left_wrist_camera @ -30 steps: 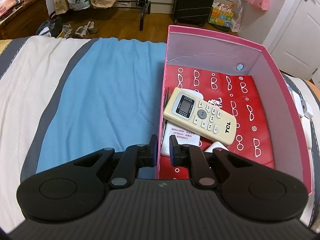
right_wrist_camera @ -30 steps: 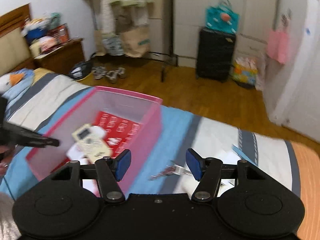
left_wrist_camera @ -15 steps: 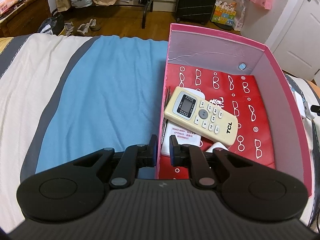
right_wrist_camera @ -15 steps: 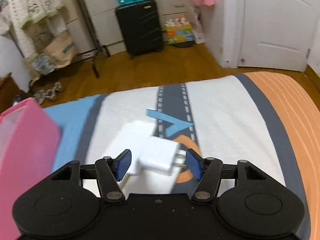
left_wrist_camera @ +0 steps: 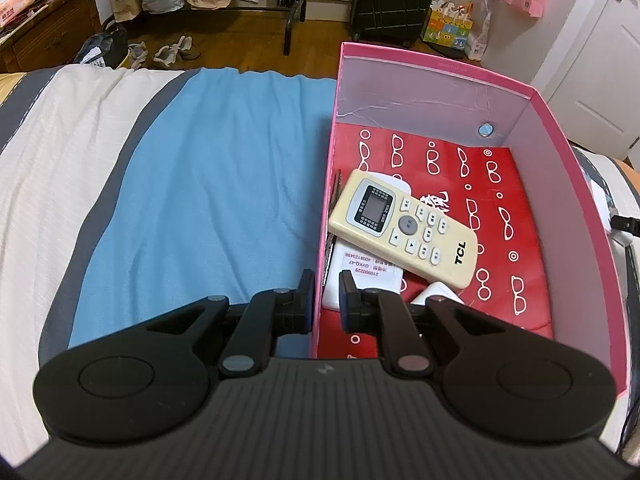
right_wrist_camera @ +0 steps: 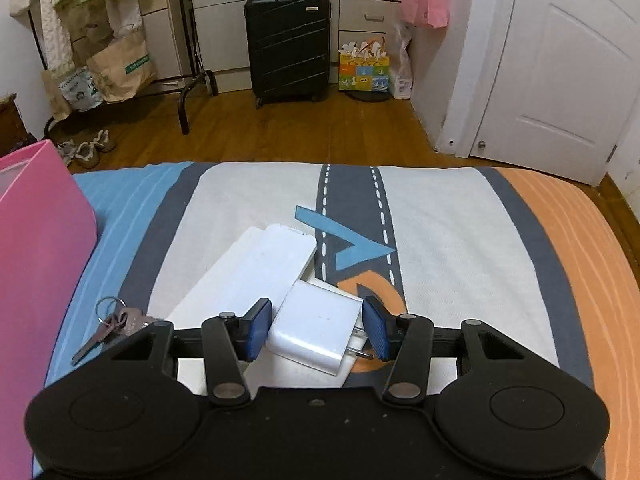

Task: Organize rigid objects
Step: 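Grasp the small white charger beside the power banks with the right gripper, then lower the small charger into the pink box and open the right gripper, then grasp the flat white power bank by its end with the right gripper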

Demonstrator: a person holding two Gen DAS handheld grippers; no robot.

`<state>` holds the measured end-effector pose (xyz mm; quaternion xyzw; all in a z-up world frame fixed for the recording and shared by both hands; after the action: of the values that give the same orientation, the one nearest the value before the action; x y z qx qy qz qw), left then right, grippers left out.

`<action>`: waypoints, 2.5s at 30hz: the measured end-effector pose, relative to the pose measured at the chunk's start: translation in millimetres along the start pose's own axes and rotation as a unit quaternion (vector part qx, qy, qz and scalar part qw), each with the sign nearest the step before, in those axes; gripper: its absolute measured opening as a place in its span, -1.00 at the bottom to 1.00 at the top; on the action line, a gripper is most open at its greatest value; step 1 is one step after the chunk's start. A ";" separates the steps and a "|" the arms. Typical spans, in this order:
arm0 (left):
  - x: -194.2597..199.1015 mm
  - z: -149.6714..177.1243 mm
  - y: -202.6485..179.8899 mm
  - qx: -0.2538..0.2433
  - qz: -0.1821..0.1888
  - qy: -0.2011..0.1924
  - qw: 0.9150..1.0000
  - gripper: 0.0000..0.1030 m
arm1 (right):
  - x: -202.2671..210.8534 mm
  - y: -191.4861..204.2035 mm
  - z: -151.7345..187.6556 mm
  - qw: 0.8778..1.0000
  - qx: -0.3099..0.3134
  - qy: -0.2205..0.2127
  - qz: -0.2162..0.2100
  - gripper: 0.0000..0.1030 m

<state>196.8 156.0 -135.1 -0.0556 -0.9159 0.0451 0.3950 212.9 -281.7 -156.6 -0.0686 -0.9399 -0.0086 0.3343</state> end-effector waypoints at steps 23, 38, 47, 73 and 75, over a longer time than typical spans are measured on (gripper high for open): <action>3.0 -0.6 4.2 0.006 0.002 -0.002 1.000 -0.87 | 135.2 88.3 -19.4 0.984 0.007 -0.100 -0.148 -0.05; 1.8 -3.0 12.9 0.042 0.017 -0.009 0.999 -0.87 | 129.4 264.7 -7.0 0.944 0.212 0.000 -0.255 -0.05; -2.4 -2.1 14.9 0.046 0.024 -0.001 0.999 -0.87 | 89.7 266.2 13.7 0.940 0.290 0.069 -0.168 -0.11; 0.5 -3.8 13.4 0.044 0.015 -0.007 0.999 -0.87 | 143.5 144.1 -45.8 0.960 0.148 -0.096 -0.219 0.15; 0.1 -3.8 12.4 0.042 0.011 -0.005 0.999 -0.87 | 140.4 127.1 -45.8 0.959 0.166 -0.117 -0.200 0.44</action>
<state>200.3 168.4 -134.0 -0.0489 -0.9144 0.0884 0.3921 151.0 -141.3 -36.4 0.1765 -0.9551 0.0889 0.2205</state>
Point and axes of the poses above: each gripper's, at about its wrist camera, not at the fingertips, and x roughly against the way its jaws point, y to its left, z to its underside, the point moved 4 cm from there along -x, roughly the way its jaws point, and after that the axes turned 12 degrees about -y, right-handed, at the moved point
